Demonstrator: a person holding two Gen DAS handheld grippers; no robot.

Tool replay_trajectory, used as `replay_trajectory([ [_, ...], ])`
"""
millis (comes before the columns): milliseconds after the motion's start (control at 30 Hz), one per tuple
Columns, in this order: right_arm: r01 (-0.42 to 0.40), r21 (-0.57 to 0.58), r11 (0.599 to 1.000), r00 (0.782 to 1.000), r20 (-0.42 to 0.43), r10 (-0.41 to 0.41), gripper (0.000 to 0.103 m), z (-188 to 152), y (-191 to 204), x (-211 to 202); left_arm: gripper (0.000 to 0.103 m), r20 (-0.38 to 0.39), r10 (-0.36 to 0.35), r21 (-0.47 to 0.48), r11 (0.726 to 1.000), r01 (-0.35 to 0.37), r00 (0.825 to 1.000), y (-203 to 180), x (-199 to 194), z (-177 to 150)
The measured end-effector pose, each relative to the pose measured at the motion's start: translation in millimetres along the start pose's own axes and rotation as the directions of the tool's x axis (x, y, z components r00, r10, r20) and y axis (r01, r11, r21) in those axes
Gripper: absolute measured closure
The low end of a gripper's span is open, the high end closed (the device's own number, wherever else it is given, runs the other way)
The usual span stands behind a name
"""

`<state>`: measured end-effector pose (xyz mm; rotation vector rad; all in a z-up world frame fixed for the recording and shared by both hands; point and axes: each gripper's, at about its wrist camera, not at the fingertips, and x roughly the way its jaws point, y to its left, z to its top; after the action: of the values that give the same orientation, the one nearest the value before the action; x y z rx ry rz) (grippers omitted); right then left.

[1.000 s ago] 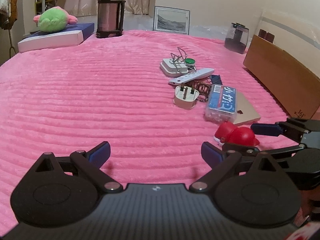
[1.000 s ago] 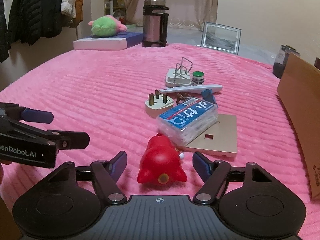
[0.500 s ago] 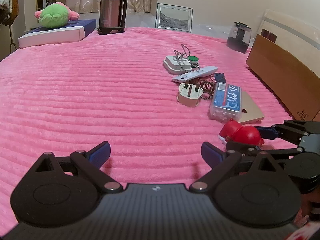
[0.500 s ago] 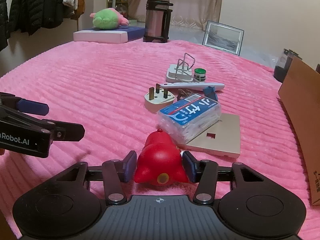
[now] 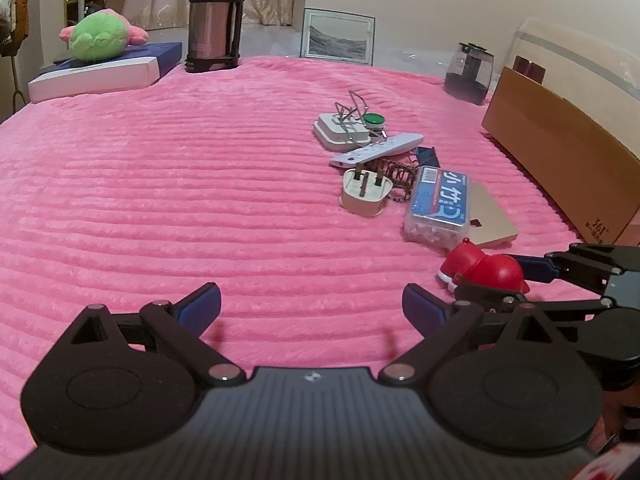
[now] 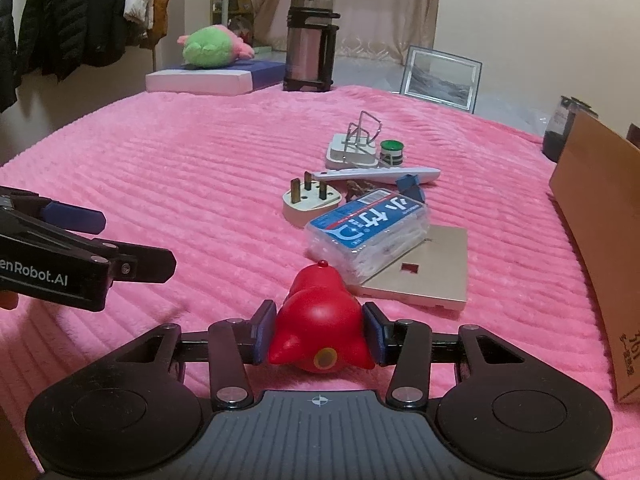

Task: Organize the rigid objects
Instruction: 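Close the right tool on the red toy figure, then grasp the blue-and-white boxed pack with the left tool while the right tool holds the red toy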

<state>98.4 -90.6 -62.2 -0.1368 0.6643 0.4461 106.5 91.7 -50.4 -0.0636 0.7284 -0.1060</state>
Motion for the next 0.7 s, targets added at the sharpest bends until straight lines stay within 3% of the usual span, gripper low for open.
replay_trajectory([
  [333, 0.079, 0.075, 0.994, 0.994, 0.064, -0.083, 0.060, 0, -34, -26, 0.008, 0.016, -0.052, 0.038, 0.998, 0.051, 0.999, -21, 7, 14],
  [700, 0.172, 0.145, 0.974, 0.979, 0.082, -0.185, 0.060, -2, -76, -41, 0.011, 0.014, -0.186, 0.089, 0.979, 0.184, 0.982, -53, 45, 43],
])
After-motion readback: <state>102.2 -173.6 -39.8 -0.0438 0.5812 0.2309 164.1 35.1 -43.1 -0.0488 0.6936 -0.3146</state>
